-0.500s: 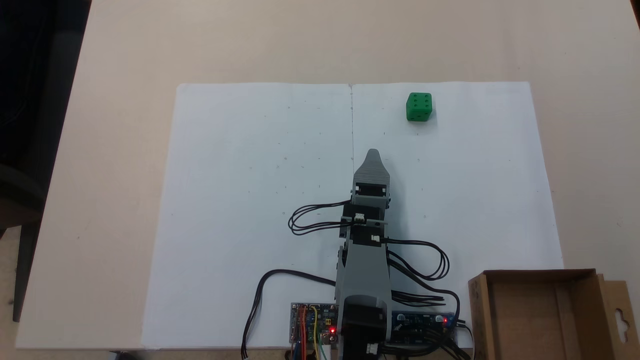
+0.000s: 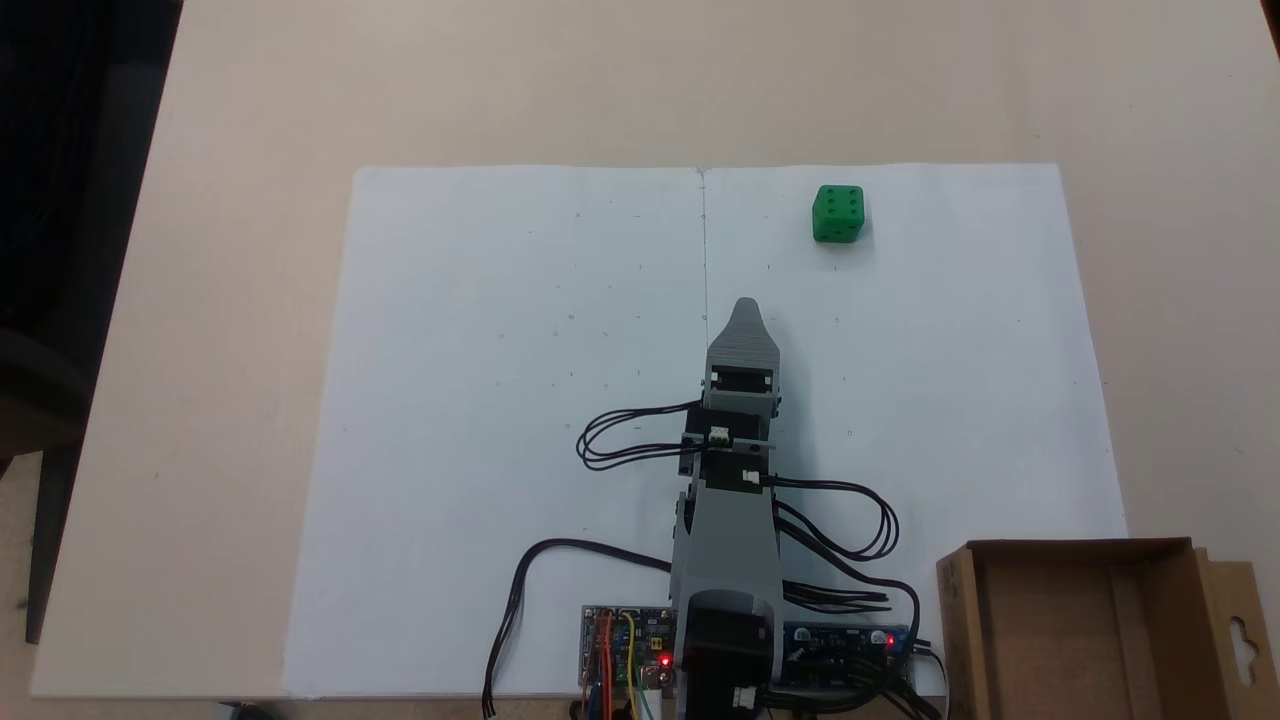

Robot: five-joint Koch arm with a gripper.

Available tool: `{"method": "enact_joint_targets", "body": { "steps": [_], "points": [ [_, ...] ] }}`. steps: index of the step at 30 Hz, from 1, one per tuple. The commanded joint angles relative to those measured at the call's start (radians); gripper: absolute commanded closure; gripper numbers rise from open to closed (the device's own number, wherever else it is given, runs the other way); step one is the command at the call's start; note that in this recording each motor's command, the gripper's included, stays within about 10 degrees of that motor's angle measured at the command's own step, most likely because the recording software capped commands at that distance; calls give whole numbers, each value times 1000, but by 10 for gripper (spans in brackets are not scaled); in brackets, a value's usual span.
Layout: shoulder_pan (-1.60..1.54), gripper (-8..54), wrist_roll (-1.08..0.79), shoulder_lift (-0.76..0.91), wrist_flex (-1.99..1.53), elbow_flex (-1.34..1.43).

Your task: Grasp a green dice and put it in the bin.

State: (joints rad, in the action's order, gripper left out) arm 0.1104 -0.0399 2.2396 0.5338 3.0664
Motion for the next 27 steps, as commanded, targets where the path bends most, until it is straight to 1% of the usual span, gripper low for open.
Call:
{"method": "enact_joint_targets", "body": {
  "steps": [1, 10, 16, 27],
  "points": [
    [5, 15, -66, 34, -175, 63],
    [8, 16, -71, 114, -175, 61],
    [35, 26, -74, 114, -175, 20],
    [63, 26, -100, 109, -202, -23]
  ]
}}
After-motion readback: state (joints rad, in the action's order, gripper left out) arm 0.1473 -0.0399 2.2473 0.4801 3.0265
